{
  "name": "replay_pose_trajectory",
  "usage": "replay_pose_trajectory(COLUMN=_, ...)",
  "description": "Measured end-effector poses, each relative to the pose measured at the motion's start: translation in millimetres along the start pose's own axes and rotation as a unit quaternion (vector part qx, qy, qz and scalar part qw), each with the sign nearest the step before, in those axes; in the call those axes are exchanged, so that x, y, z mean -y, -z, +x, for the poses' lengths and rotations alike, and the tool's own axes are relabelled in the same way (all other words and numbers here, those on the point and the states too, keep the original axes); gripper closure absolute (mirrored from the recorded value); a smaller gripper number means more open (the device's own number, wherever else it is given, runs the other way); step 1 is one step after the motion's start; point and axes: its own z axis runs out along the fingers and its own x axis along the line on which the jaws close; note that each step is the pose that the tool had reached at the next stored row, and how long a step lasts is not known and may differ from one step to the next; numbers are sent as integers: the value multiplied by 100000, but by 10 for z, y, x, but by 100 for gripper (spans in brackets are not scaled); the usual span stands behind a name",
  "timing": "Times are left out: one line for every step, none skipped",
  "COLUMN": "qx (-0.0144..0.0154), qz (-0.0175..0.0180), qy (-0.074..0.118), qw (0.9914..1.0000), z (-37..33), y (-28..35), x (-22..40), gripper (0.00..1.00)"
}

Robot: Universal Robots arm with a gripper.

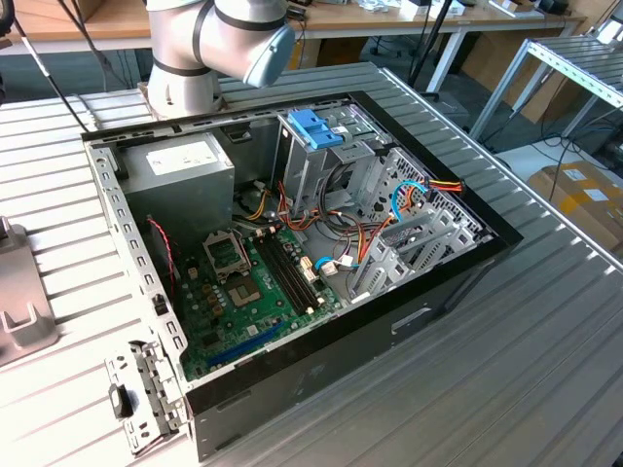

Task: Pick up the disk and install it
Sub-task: 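Reach for the disk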

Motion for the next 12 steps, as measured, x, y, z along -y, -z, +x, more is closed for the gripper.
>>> replay_pose_trajectory(qx=-2, qz=4, qy=0, qw=100000, z=1, y=0, x=-8, gripper=89)
replay_pose_trajectory(qx=2, qz=3, qy=-4, qw=100000, z=2, y=-1, x=-17, gripper=89)
replay_pose_trajectory(qx=2, qz=1, qy=-3, qw=100000, z=2, y=-2, x=-27, gripper=89)
replay_pose_trajectory(qx=1, qz=1, qy=-2, qw=100000, z=3, y=-2, x=-35, gripper=89)
replay_pose_trajectory(qx=2, qz=-1, qy=-1, qw=100000, z=3, y=-3, x=-42, gripper=89)
replay_pose_trajectory(qx=1, qz=1, qy=0, qw=100000, z=4, y=-3, x=-51, gripper=89)
replay_pose_trajectory(qx=-1, qz=3, qy=0, qw=100000, z=4, y=-4, x=-57, gripper=89)
replay_pose_trajectory(qx=0, qz=3, qy=4, qw=100000, z=5, y=-5, x=-70, gripper=89)
replay_pose_trajectory(qx=3, qz=0, qy=-1, qw=100000, z=6, y=-6, x=-81, gripper=89)
replay_pose_trajectory(qx=2, qz=-1, qy=1, qw=100000, z=8, y=-7, x=-98, gripper=89)
replay_pose_trajectory(qx=4, qz=0, qy=0, qw=100000, z=8, y=-8, x=-107, gripper=89)
replay_pose_trajectory(qx=2, qz=2, qy=-3, qw=100000, z=9, y=-8, x=-115, gripper=89)
